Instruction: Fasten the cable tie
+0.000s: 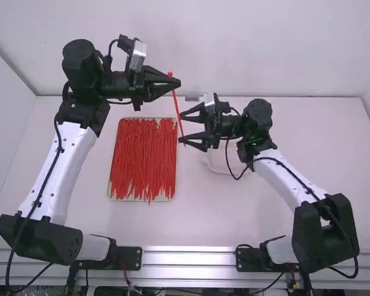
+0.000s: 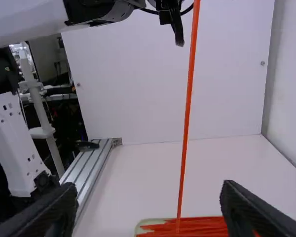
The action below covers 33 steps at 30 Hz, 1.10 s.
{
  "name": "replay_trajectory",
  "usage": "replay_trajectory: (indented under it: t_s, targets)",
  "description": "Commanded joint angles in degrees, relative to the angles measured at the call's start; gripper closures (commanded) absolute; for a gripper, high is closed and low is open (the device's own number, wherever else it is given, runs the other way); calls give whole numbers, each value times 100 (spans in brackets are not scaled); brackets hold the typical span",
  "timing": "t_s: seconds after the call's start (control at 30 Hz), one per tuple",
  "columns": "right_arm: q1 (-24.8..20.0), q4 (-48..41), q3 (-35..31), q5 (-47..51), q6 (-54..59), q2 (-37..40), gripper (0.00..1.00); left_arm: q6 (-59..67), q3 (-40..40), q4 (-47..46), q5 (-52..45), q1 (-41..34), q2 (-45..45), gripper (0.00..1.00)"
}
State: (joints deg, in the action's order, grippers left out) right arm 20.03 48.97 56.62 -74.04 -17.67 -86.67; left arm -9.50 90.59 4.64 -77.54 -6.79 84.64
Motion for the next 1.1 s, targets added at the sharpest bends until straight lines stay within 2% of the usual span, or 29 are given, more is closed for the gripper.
replay_trajectory:
  t_s: [0.0,0.13,0.27,0.3,0.5,0.7,0.77,0.83,1.03,1.07]
  targets:
    - [94,31,149,85,-50,-24,27,-168,-66,17,28,-129,-13,99]
    - [144,44,149,83,-48,-24,46,-164,-66,22,59,-195,-13,99]
    - [94,79,149,66,-57,-24,92,-221,-66,33,44,-201,-13,99]
    - [90,72,149,66,-57,-24,100,-306,-66,39,44,-208,-13,98]
    - [92,205,149,66,-214,-24,100,-317,-66,33,39,-184,-13,97]
    - [-15,568,149,70,-511,-24,100,-892,-66,310,42,-74,-13,68]
    - [-48,640,149,70,-579,-24,100,-927,-66,387,39,-46,-13,46]
    - [-50,719,149,127,-660,-24,100,-914,-66,472,37,-31,-15,35]
    - [-42,809,149,254,-789,-24,100,-1027,-66,802,59,-70,-15,37]
    - [-59,846,149,256,-782,-24,100,-1088,-66,957,55,-70,-15,43]
